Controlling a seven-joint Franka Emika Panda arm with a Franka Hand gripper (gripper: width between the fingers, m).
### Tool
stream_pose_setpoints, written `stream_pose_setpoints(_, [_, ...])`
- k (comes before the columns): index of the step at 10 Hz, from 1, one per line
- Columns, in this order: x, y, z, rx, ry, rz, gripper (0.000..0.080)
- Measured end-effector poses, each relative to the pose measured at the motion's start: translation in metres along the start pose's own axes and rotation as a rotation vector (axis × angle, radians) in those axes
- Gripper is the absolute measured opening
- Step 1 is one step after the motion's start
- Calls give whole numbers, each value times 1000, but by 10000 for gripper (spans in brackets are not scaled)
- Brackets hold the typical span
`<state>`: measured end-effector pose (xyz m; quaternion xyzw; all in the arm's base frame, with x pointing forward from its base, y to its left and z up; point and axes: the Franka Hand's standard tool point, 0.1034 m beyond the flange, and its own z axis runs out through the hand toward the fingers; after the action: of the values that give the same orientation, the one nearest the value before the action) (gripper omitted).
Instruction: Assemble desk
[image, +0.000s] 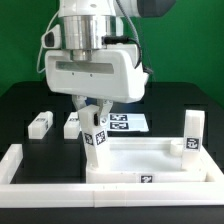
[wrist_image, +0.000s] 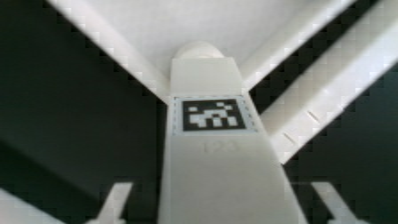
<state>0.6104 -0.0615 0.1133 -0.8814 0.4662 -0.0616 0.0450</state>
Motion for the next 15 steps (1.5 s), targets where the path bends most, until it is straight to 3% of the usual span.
stream_pose_setpoints(4, [-6, -9, 1, 38, -18, 450, 288])
stream_pose_setpoints(6, [-7, -15, 3, 107, -37, 736, 288])
stream_pose_setpoints(7, [-7, -15, 3, 107, -36, 704, 288])
stream_pose_setpoints(8, [-8, -15, 3, 106, -35, 685, 364])
stream_pose_setpoints(9, [-8, -15, 4, 103, -35, 668, 512])
stream_pose_setpoints(10, [-13, -18, 3, 68, -41, 407, 512])
stream_pose_setpoints(11, [-19, -22, 2, 42, -59, 224, 623])
stream_pose_setpoints(15, [-19, -21, 3, 48, -53, -53, 649])
